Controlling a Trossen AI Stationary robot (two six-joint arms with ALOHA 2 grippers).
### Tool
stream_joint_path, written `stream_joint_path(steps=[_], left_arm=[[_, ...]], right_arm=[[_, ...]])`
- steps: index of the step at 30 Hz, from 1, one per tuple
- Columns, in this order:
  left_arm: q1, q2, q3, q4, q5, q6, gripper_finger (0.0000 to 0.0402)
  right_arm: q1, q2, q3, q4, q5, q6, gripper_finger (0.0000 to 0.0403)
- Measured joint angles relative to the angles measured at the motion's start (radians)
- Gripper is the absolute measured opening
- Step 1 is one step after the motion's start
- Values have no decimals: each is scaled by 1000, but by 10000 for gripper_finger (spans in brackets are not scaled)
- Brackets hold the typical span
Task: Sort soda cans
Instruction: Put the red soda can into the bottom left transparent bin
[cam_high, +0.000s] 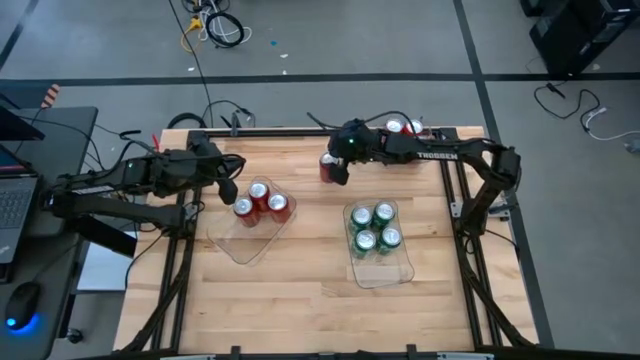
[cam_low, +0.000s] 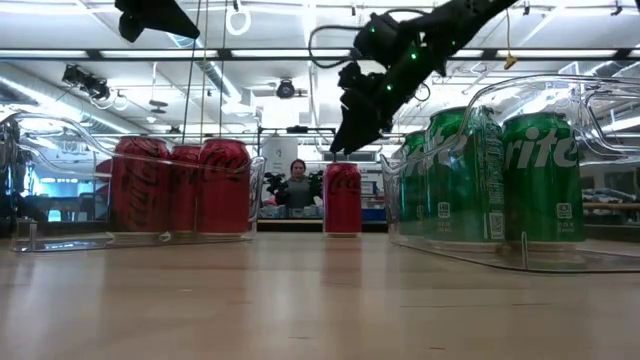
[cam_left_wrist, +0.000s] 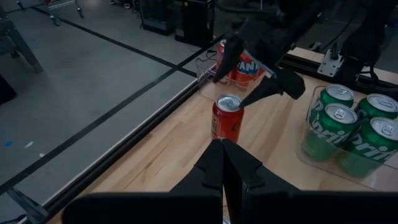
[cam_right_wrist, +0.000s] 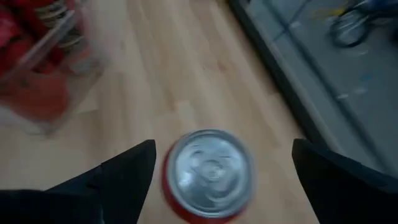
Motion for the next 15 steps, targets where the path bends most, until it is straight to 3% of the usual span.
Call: stream_joint_path(steps=[3,9,15], left_arm=[[0,0,0,0,0,0,0],[-1,0,0,0,1,-4,0],[-1,0,0,-1,4,-5,0]], right_arm=[[-14,18,-18,10,-62,31,359],[-24,101,-19,46,-30,31,349],[-2,117,-19,36,-21,38,286]])
